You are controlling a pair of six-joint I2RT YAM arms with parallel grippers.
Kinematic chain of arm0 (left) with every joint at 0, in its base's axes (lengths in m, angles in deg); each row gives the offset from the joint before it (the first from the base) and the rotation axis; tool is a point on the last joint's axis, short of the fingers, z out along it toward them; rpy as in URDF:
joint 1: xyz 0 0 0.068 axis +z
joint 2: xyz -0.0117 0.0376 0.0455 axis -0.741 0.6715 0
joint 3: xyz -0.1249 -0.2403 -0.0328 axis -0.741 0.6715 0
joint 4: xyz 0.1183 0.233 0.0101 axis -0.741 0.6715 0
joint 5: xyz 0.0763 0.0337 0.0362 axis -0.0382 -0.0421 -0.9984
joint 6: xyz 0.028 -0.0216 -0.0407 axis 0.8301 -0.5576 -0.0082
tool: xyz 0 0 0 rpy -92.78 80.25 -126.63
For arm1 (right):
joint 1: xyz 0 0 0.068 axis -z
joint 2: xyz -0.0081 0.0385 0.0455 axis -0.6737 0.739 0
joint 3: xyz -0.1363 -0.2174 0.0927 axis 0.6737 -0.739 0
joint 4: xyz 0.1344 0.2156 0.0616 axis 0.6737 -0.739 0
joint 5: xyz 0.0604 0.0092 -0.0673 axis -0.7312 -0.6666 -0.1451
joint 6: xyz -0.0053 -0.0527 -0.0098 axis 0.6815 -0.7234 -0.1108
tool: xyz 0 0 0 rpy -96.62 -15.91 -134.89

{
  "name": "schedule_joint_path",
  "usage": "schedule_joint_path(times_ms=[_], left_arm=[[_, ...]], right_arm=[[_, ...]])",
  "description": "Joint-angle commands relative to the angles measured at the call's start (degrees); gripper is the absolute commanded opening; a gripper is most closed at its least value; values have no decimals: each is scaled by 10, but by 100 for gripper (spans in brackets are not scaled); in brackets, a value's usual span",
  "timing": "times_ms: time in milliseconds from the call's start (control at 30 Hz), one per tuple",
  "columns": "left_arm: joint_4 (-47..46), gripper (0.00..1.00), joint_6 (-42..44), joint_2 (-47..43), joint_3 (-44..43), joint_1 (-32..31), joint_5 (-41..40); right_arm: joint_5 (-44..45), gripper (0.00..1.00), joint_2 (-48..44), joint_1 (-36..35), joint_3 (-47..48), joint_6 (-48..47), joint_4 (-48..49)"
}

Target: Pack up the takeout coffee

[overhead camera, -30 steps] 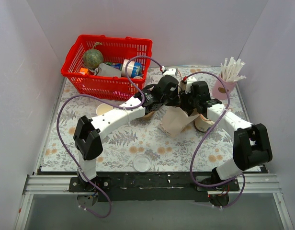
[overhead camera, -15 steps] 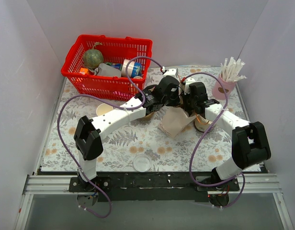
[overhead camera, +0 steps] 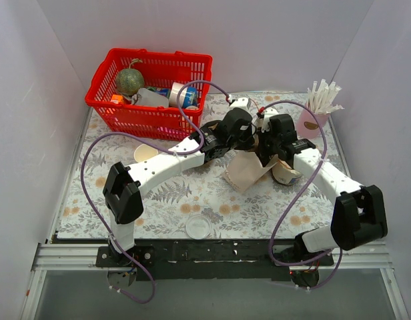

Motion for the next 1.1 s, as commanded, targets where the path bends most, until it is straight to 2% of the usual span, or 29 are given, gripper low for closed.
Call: schedule_joint_path(times_ms=[0, 600, 767, 1067], left_arm=[[11, 0, -4, -20, 17, -2, -22], [29, 0, -16, -26, 26, 2, -74], [30, 0, -13, -28, 30, 3, -82], [19, 0, -13, -47, 54, 3, -89]], right_arm=[[-19, 1, -51, -1, 9, 19, -26], [-52, 1, -102, 13, 58, 42, -128], [-86, 1, -117, 19, 66, 41, -133], [-95, 1, -159, 25, 70, 39, -132]])
